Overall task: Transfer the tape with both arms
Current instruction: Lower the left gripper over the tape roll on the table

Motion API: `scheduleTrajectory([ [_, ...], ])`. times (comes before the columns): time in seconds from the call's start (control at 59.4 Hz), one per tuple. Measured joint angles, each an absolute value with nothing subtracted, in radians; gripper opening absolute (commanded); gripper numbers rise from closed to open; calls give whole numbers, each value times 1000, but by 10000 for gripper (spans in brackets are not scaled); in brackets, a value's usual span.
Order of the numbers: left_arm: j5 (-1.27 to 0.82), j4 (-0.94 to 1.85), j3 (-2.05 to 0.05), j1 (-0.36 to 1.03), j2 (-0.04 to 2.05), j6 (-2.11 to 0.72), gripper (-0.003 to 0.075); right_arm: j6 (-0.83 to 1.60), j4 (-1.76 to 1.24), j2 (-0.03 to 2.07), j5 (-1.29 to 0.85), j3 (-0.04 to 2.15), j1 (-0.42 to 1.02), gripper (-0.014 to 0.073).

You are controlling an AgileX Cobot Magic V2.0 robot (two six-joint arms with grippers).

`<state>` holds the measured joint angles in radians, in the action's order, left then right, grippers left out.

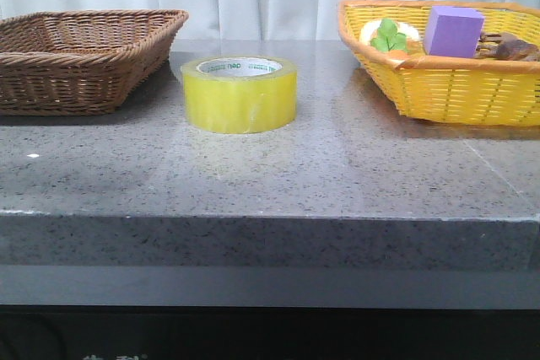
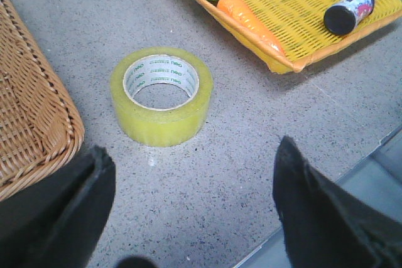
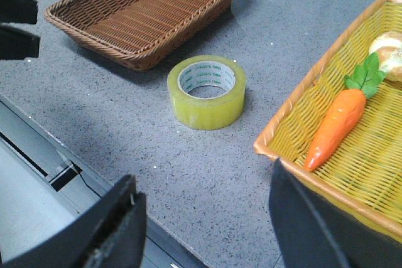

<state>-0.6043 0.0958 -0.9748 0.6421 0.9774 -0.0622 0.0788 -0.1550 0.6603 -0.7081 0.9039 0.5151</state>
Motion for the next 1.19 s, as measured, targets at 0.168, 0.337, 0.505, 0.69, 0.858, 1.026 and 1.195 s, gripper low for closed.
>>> scheduleTrajectory([
  [0.168, -726, 81, -1136, 642, 1118, -112, 524, 79, -155, 660, -713, 902, 515, 457],
  [0.337, -885, 80, -1336, 642, 1310, -193, 524, 79, -155, 660, -713, 902, 515, 457],
  [0.505, -1044, 79, -1535, 642, 1500, -211, 524, 79, -155, 660, -713, 902, 515, 457],
  [0.69, -1123, 79, -1701, 642, 1681, -218, 524, 79, -155, 660, -713, 902, 515, 457],
  [0.858, -1130, 79, -1795, 642, 1816, -218, 524, 79, -155, 660, -713, 902, 515, 457],
  [1.026, -1128, 91, -1833, 642, 1914, -218, 524, 79, -155, 660, -713, 902, 515, 457],
  [1.195, -1114, 95, -1850, 642, 1983, -218, 524, 79, -155, 660, -713, 902, 515, 457],
])
